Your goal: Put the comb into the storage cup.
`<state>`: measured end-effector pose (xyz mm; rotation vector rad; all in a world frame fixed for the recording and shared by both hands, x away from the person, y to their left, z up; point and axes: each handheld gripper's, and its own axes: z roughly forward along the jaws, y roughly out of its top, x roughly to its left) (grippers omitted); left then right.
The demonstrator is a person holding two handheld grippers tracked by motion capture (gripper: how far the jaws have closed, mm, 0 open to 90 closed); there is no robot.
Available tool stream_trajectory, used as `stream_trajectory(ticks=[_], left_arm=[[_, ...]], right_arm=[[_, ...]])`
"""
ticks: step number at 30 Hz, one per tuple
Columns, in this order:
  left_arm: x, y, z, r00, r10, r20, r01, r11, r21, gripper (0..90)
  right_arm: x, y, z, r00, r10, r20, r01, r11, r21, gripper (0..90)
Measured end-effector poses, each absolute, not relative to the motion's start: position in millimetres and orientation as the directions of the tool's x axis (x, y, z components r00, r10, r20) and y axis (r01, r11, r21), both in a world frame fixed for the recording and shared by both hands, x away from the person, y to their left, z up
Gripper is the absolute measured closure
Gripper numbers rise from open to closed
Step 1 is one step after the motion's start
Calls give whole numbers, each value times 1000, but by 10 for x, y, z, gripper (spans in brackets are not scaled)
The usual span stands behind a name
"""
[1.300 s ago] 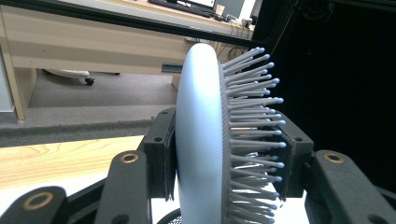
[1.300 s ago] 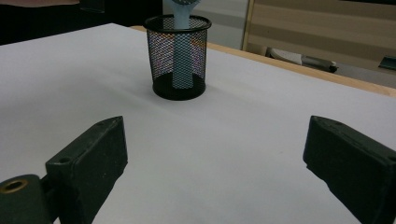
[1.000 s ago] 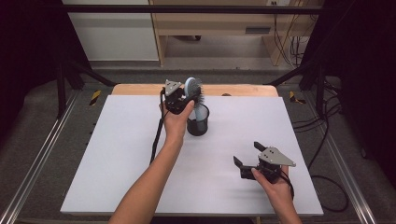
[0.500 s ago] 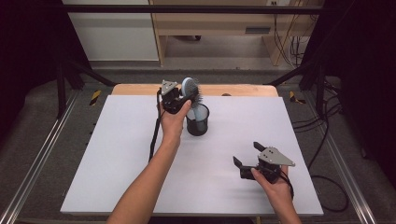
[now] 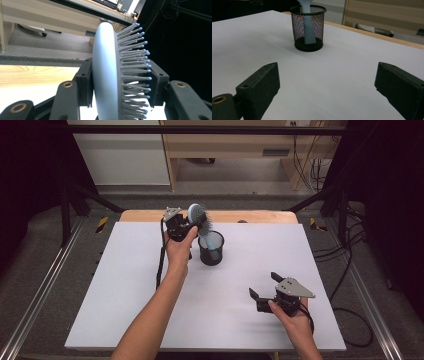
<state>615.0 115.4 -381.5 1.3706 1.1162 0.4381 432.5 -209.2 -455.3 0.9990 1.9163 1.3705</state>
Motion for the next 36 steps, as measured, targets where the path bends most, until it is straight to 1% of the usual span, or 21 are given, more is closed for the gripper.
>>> stream_trajectory(ticks=[2, 25, 36], left_arm=[[6150, 1162, -3814, 463, 809, -362, 343, 213, 915, 485], [6179, 1295, -3850, 445, 795, -412, 378, 250, 891, 471], [6186, 1334, -3864, 439, 797, -416, 386, 251, 888, 462]], right_arm=[[4327, -2091, -4554, -554, 832, -28, 244, 194, 950, 62], [4328, -2085, -4557, -555, 831, -34, 243, 200, 949, 61], [4329, -2082, -4559, -556, 831, -35, 243, 203, 949, 62]])
